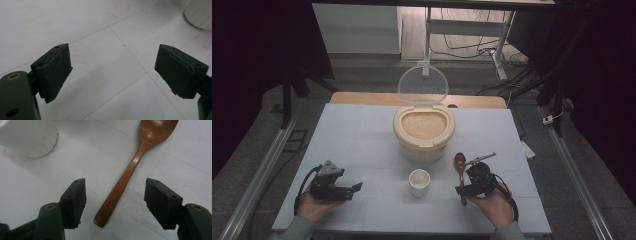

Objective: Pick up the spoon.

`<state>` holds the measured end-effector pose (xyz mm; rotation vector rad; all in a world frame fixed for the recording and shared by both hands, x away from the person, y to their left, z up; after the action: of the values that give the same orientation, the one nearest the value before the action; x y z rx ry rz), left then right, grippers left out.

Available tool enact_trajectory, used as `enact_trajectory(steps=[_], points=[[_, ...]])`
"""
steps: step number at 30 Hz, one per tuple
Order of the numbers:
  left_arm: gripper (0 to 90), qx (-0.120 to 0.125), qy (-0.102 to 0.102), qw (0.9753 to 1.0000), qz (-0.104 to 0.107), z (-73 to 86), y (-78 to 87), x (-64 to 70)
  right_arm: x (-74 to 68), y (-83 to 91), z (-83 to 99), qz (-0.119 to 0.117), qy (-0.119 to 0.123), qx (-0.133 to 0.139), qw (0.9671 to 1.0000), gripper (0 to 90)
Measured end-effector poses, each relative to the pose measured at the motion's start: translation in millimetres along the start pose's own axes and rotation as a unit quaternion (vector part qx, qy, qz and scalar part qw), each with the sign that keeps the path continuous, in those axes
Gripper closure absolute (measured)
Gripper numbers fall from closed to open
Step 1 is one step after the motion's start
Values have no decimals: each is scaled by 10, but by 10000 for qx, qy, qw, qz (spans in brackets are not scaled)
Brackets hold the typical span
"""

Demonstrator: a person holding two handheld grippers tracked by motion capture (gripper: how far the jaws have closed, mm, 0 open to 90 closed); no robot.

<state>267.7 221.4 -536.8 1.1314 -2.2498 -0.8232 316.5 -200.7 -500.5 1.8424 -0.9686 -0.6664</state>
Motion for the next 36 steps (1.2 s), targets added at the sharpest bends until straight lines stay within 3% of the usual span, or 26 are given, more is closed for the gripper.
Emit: enact_trajectory(steps=[6, 9, 29, 30, 36], points=[[134, -62, -26, 10000, -14, 12, -18, -6, -49, -145, 24, 325, -58, -254, 9991, 488], [134, -88, -43, 10000, -15, 15, -29, -2, -58, -168, 33, 414, -66, -298, 9987, 508], [132, -177, -77, 9998, -3, 57, -46, -9, -79, -268, 41, 772, -444, -377, 9953, 699], [132, -175, -78, 9998, -4, 59, -45, -10, -70, -266, 41, 818, -526, -378, 9945, 748], [132, -172, -82, 9998, -19, 65, -45, -11, -57, -266, 36, 860, -596, -406, 9937, 775]])
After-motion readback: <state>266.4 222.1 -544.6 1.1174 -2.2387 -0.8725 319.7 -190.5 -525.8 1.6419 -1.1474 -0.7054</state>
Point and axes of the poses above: each handheld gripper's, and its own axes: y roughly backward along the jaws, z roughly out of its underside, x roughly to its right, the point moved 3 cm from there along -y, roughly forward along the jaws, and after that the axes turned 2 degrees about z, right-handed, at the moved point
